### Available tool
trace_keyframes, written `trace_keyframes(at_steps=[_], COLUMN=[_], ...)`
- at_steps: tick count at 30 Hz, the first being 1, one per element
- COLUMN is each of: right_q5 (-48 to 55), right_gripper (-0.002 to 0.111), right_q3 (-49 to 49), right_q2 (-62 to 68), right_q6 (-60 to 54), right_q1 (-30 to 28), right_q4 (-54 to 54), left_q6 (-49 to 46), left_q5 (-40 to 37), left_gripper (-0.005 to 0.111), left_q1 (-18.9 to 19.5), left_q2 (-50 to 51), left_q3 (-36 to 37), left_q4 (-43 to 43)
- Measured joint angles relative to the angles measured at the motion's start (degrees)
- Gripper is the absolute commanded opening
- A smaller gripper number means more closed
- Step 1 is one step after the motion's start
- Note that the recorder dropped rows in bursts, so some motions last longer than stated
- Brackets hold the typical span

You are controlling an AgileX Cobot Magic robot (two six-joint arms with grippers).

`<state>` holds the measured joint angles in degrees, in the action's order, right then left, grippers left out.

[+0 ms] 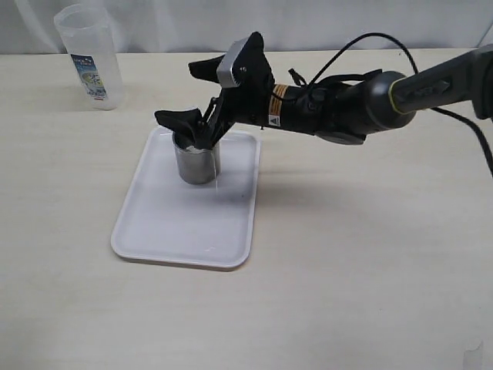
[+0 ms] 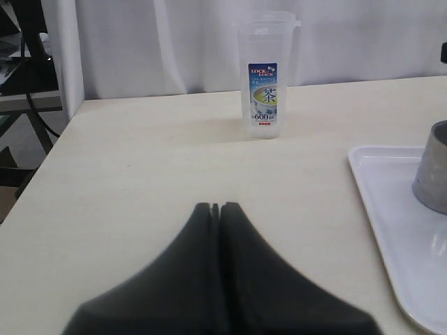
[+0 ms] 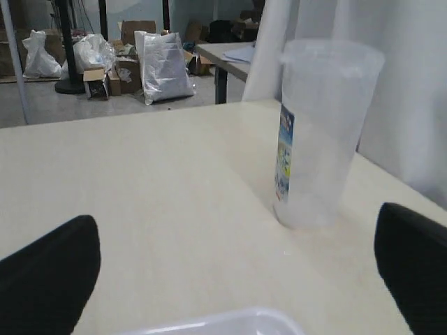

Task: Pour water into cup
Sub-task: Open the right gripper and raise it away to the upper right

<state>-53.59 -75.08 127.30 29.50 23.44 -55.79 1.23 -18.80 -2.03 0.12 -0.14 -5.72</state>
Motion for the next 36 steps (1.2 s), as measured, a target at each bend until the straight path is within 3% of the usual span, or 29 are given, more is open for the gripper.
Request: trace_keyframes(at_steps=[7,13,16,21,23,24,30,36], right_q5=[0.84,15.13,23.45,29.81,30.51,30.61,32.09,41.01], right_gripper=[0.110,0.100,0.080,0.027,0.008,0.004,0.004,0.004], right_q3=[0.00,0.00,0.13,2.30,3.54,4.20,7.13,9.77], right_q2=[-6.24,-12.25,-15.41,-20.39,-22.20,-23.12,-28.15,-33.79], right_q6=[3.56,10.24,14.54,17.88,18.02,18.02,18.94,19.18], right_q1=[0.00,0.00,0.00,0.00,0.00,0.00,0.00,0.00], right_q4=[-2.05,-3.13,-5.05,-6.36,-6.48,-6.48,-6.67,-6.82], left_q6=[0.00,0.00,0.00,0.00,0.00,0.00,0.00,0.00], left_q5=[0.00,-0.11,-0.21,-0.21,-0.21,-0.21,-0.21,-0.21], left_gripper=[0.000,0.000,0.000,0.000,0.000,0.000,0.000,0.000], left_q1=[0.00,0.00,0.00,0.00,0.00,0.00,0.00,0.00], left_q2=[0.00,0.00,0.00,0.00,0.00,0.00,0.00,0.00], left_q3=[0.00,0.00,0.00,0.00,0.00,0.00,0.00,0.00], left_q4=[0.00,0.00,0.00,0.00,0.00,0.00,0.00,0.00])
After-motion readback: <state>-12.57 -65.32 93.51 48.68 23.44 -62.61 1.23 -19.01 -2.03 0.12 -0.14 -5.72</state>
